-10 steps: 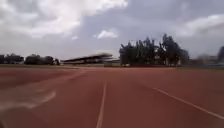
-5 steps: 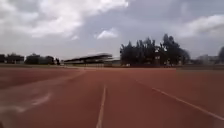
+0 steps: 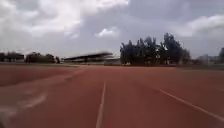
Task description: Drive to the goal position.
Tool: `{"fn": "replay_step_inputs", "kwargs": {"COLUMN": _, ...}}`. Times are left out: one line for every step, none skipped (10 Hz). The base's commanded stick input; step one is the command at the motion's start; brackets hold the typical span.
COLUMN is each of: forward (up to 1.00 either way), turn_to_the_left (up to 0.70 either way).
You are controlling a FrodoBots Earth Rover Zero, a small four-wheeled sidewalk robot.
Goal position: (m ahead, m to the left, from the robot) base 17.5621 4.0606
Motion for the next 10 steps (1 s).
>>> {"fn": "replay_step_inputs", "kwargs": {"forward": 0.45, "turn_to_the_left": 0.0}}
{"fn": "replay_step_inputs", "kwargs": {"forward": 0.45, "turn_to_the_left": 0.0}}
{"fn": "replay_step_inputs", "kwargs": {"forward": 0.45, "turn_to_the_left": 0.0}}
{"fn": "replay_step_inputs", "kwargs": {"forward": 0.45, "turn_to_the_left": 0.0}}
{"fn": "replay_step_inputs", "kwargs": {"forward": 0.45, "turn_to_the_left": 0.0}}
{"fn": "replay_step_inputs", "kwargs": {"forward": 0.45, "turn_to_the_left": 0.0}}
{"fn": "replay_step_inputs", "kwargs": {"forward": 0.45, "turn_to_the_left": 0.0}}
{"fn": "replay_step_inputs", "kwargs": {"forward": 0.45, "turn_to_the_left": 0.0}}
{"fn": "replay_step_inputs", "kwargs": {"forward": 0.45, "turn_to_the_left": 0.0}}
{"fn": "replay_step_inputs", "kwargs": {"forward": 0.45, "turn_to_the_left": 0.0}}
